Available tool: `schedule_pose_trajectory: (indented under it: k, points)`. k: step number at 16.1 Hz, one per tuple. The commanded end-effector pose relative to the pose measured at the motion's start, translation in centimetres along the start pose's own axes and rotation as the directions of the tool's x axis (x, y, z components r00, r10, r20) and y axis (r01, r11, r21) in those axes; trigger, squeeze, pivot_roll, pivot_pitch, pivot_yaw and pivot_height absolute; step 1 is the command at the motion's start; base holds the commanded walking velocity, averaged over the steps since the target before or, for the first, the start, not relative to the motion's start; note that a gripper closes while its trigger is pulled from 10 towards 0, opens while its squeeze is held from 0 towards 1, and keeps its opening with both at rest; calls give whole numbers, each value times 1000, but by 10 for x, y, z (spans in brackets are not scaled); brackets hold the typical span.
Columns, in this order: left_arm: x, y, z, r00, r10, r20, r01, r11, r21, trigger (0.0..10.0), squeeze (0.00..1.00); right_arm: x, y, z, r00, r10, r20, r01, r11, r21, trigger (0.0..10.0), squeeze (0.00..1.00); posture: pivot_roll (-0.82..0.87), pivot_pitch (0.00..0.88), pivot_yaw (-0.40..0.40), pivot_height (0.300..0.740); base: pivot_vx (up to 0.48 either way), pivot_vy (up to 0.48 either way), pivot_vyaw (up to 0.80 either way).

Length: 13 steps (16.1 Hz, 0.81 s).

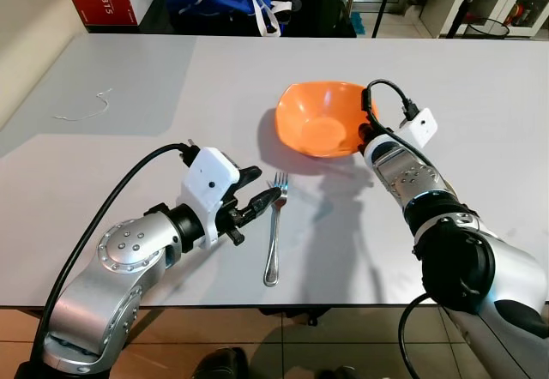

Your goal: Setting the table

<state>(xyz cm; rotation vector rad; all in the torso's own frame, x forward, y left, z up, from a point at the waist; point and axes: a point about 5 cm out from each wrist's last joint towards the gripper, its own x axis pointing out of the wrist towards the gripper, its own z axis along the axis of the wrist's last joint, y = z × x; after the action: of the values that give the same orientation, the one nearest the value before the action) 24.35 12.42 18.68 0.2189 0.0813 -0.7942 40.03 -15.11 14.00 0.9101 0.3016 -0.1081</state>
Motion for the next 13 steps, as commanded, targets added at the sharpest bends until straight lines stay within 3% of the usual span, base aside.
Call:
schedule_pose_trajectory:
  k: [1, 2, 3, 11, 12, 13]
  points:
    - [0, -6, 2, 1000, -24, 6, 24, 1000, 4, 10000, 0, 1, 6, -1, 1000, 1, -15, -1, 1000, 13, 10000, 725, 52, 129, -5, 740, 0, 0, 0]
    - [0, -6, 2, 1000, -24, 6, 24, 1000, 3, 10000, 0, 1, 5, -3, 1000, 1, -22, -1, 1000, 20, 10000, 961, 52, 128, -6, 740, 0, 0, 0]
    - [0, -7, 2, 1000, -22, 7, 22, 1000, 3, 10000, 0, 1, 5, -4, 1000, 3, -29, -2, 1000, 23, 10000, 1000, 52, 127, -7, 740, 0, 0, 0]
    - [0, -2, 5, 1000, 18, 25, -18, 1000, 19, 10000, 0, -1, -3, 9, 1000, 18, 14, -17, 999, -37, 10000, 1000, 45, 107, -15, 740, 0, 0, 0]
    - [0, 0, 5, 999, 29, 26, -29, 999, 30, 10000, 0, -1, -5, 12, 1000, 16, 20, -15, 999, -35, 10000, 0, 43, 104, -16, 740, 0, 0, 0]
    - [1, 2, 6, 998, 50, 28, -51, 997, 55, 10000, 0, -2, -7, 17, 999, 15, 35, -14, 999, -44, 10000, 0, 38, 95, -16, 740, 0, 0, 0]
